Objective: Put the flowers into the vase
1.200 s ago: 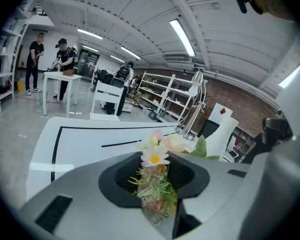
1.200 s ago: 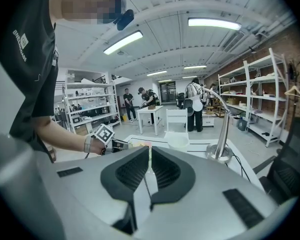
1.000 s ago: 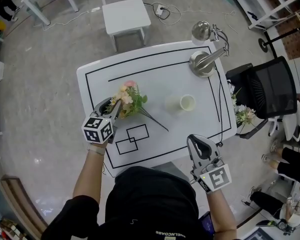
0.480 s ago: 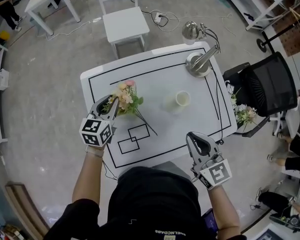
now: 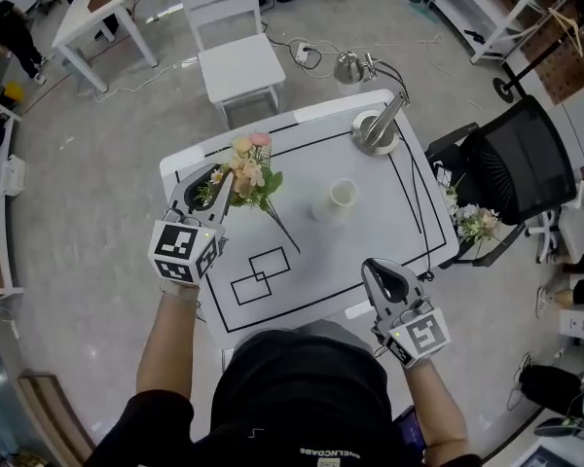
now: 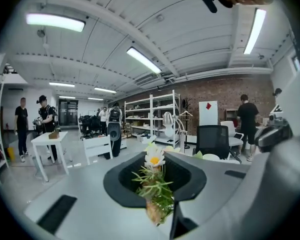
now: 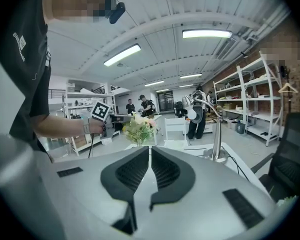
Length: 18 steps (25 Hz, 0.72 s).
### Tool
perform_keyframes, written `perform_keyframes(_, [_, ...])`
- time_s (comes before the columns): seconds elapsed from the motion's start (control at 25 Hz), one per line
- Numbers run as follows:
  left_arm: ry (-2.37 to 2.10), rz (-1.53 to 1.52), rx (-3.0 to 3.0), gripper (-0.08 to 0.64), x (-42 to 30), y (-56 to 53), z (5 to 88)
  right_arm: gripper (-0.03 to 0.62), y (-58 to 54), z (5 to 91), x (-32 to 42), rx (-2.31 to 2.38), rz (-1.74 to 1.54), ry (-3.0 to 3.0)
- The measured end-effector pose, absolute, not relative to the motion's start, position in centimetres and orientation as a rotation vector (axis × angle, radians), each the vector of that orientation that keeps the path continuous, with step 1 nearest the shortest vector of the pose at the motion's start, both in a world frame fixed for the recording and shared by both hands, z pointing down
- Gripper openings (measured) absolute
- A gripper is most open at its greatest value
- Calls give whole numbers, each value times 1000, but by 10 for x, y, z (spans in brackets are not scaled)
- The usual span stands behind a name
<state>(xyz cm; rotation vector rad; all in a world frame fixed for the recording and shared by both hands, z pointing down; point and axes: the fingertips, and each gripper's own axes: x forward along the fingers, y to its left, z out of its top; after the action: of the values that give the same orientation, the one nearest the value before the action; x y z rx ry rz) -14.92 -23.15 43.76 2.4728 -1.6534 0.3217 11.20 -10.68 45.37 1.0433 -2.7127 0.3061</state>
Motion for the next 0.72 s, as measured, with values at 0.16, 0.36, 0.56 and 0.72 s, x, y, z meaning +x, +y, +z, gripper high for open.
perform_keyframes(0.16, [-1677, 277, 2556, 83, -132, -239, 394, 12, -106, 449, 119, 1071, 304, -2724])
perform_keyframes(0.36, [-1727, 219, 2642, 81, -115, -242, 349, 12, -101, 444, 124, 1095, 317, -2728])
perform_keyframes(0.56, [-1765, 185, 2712, 80, -100, -247, 314, 12, -100, 443, 138, 1145, 306, -2728])
perform_keyframes(0.72, [-1807, 174, 2765, 80, -88, -255, 292, 12, -100, 441, 142, 1158, 322, -2737])
